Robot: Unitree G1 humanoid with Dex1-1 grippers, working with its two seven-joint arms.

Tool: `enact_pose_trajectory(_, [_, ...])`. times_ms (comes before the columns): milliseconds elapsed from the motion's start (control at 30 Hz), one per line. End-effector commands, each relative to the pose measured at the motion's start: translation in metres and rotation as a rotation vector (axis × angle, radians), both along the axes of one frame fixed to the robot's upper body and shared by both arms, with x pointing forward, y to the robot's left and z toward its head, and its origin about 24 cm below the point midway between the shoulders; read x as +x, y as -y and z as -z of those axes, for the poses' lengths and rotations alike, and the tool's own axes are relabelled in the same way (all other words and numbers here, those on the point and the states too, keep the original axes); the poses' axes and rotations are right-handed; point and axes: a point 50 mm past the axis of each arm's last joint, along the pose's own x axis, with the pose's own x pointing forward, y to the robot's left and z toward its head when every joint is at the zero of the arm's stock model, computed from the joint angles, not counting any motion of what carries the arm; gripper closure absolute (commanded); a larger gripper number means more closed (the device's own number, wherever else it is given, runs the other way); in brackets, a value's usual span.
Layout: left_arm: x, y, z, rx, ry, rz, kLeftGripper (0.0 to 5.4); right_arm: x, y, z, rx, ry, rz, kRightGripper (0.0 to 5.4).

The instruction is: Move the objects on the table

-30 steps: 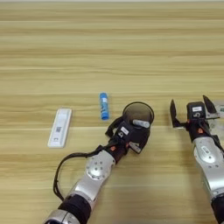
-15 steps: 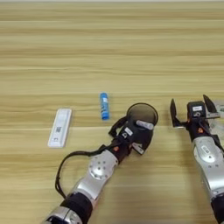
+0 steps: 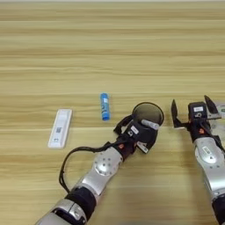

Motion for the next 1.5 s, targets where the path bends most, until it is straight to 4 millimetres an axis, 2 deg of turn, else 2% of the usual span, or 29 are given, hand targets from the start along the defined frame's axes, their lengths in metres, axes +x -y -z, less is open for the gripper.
enact_pose_trajectory(33, [-0.012,0.028,0.003,-0.038,-0.049,0.04,0.6,0.002,0.0,-0.001,0.001,0.001,0.002,0.0])
enact_pose_trajectory(233, [-0.012,0.028,0.004,-0.03,-0.056,0.041,0.02,0.002,-0.001,0.0,0.0,-0.002,-0.001,0.0])
enact_pose_trajectory(800, [-0.011,0.019,0.003,-0.036,-0.037,0.005,0.01,0.002,-0.002,0.0,0.001,-0.002,-0.001,0.0])
enact_pose_trajectory(1500, [-0.025,0.004,0.007,-0.033,-0.054,-0.037,0.01,0.001,-0.003,-0.001,0.002,0.002,0.001,0.0])
